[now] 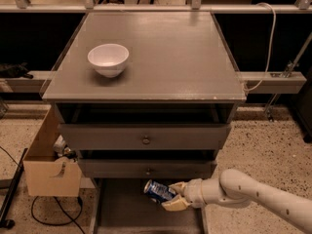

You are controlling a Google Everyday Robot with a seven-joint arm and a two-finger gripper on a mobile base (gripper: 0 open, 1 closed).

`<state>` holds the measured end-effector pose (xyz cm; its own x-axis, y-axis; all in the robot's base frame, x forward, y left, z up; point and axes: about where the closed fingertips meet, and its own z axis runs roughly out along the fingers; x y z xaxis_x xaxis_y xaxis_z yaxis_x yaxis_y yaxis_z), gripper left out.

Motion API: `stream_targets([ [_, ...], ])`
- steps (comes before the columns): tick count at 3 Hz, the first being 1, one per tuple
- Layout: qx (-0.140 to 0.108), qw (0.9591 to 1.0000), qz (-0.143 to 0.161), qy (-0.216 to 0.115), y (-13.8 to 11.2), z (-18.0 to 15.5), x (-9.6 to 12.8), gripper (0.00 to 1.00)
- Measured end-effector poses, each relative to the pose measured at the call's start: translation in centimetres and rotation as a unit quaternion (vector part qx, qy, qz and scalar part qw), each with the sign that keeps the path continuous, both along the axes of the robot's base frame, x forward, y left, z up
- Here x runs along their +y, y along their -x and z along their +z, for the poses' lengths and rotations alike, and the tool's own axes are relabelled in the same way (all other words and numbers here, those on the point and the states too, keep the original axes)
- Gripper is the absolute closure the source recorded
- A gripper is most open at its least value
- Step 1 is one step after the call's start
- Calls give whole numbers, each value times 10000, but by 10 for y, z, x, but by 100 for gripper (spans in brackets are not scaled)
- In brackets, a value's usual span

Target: Place pepsi can into bottom drawer

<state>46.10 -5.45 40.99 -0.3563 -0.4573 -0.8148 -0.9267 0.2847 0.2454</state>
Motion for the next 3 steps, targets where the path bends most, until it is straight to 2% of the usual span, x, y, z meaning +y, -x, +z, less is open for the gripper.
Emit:
stream_targets([
  [1, 1, 10000, 0, 0, 0, 0, 0, 100],
  [2, 276, 9996, -31, 38, -1, -28, 10, 100],
  [3, 753, 9969, -223, 84, 20, -95, 21, 100],
])
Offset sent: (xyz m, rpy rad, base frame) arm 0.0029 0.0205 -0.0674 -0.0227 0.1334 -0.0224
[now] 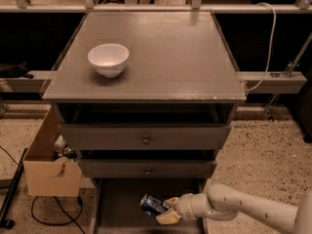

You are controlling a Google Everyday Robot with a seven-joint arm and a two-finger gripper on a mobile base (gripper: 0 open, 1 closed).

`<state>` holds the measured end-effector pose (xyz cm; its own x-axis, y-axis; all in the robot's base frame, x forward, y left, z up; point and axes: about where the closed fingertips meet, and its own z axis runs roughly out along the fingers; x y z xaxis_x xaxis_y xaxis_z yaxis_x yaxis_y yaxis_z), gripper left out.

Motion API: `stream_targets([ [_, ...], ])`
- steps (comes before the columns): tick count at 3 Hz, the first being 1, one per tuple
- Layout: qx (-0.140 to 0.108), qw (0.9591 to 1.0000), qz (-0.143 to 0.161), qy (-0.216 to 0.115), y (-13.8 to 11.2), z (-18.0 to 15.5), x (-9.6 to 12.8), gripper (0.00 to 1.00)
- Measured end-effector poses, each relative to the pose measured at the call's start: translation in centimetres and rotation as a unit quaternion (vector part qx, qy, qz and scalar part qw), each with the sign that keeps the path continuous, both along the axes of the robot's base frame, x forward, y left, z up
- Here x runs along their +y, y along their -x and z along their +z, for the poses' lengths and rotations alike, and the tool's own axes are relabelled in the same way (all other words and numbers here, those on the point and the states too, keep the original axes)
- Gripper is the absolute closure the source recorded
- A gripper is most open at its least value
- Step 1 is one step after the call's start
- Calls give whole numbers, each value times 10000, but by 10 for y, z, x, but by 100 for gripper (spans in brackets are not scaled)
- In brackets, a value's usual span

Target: Place pepsi can into bottom drawer

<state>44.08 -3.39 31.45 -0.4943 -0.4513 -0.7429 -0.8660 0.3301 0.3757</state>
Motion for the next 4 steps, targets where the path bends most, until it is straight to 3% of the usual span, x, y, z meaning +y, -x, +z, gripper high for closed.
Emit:
stream_targets([
  [1, 207, 9997, -116, 63, 13, -36, 5, 100],
  [4, 292, 9968, -478, 575, -18, -130, 0, 100],
])
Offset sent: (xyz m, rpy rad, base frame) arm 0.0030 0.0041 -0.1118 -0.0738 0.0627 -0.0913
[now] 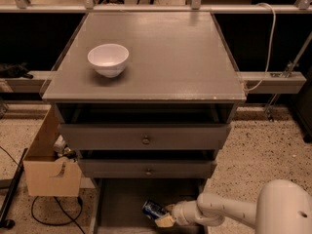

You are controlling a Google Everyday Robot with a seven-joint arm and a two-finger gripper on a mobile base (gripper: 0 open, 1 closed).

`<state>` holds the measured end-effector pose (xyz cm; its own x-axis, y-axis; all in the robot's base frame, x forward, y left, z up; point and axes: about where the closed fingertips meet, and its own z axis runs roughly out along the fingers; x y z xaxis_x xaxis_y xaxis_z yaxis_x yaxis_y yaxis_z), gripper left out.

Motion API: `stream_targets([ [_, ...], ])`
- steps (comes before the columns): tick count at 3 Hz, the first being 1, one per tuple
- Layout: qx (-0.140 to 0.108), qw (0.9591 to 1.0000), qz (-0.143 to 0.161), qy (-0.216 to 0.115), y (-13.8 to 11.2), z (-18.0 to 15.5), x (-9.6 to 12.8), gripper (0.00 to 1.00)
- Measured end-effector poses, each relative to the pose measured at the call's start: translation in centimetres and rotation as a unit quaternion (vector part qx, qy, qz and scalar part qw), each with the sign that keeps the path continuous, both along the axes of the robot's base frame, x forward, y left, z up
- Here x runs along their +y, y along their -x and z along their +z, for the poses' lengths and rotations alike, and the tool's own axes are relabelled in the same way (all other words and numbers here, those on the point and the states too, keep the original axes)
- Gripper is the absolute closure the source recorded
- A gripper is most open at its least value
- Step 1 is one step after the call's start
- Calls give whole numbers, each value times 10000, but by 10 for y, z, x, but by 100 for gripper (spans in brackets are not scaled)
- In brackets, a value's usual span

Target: Place pepsi can into bottom drawer

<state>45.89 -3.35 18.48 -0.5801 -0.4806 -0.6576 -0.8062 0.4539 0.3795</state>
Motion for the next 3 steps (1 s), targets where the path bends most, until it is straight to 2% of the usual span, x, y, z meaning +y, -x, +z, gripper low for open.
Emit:
stream_targets([
  [2, 80, 9992, -239, 318, -18, -44, -19, 100],
  [3, 81, 9991, -254, 338, -19, -47, -20, 78],
])
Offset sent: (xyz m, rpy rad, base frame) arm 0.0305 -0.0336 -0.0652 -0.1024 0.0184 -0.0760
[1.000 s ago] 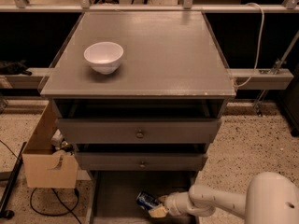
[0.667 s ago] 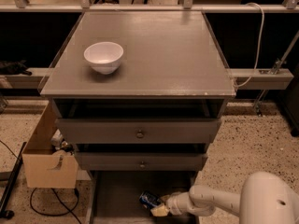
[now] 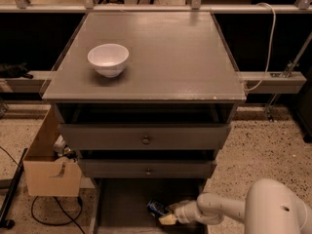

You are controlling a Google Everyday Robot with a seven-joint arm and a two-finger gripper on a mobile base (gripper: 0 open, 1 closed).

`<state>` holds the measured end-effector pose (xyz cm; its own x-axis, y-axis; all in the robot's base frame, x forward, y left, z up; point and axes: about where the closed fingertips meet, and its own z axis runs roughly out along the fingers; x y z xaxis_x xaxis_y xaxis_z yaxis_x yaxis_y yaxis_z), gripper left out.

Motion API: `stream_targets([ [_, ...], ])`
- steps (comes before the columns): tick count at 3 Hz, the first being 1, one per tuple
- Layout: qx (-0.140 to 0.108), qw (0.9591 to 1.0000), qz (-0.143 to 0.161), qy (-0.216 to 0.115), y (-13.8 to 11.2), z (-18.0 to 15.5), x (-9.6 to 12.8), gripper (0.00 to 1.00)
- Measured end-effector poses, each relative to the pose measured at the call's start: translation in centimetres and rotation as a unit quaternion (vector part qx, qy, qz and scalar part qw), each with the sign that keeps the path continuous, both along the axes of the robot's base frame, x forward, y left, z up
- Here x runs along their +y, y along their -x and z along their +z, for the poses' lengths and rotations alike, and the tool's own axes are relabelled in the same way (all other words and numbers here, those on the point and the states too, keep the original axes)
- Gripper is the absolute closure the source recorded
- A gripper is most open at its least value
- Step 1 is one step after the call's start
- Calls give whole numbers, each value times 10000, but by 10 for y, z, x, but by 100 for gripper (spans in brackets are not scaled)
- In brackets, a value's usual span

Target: Place pepsi can into bottom drawer

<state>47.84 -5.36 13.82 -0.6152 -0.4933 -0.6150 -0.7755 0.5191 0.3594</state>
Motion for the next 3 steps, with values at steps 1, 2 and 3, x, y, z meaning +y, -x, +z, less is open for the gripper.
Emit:
stream_targets([
  [1, 0, 10000, 0, 0, 0, 0, 0, 55],
  [2, 0, 10000, 0, 0, 0, 0, 0, 32],
  [3, 1, 10000, 1, 0, 0, 0, 0, 8],
])
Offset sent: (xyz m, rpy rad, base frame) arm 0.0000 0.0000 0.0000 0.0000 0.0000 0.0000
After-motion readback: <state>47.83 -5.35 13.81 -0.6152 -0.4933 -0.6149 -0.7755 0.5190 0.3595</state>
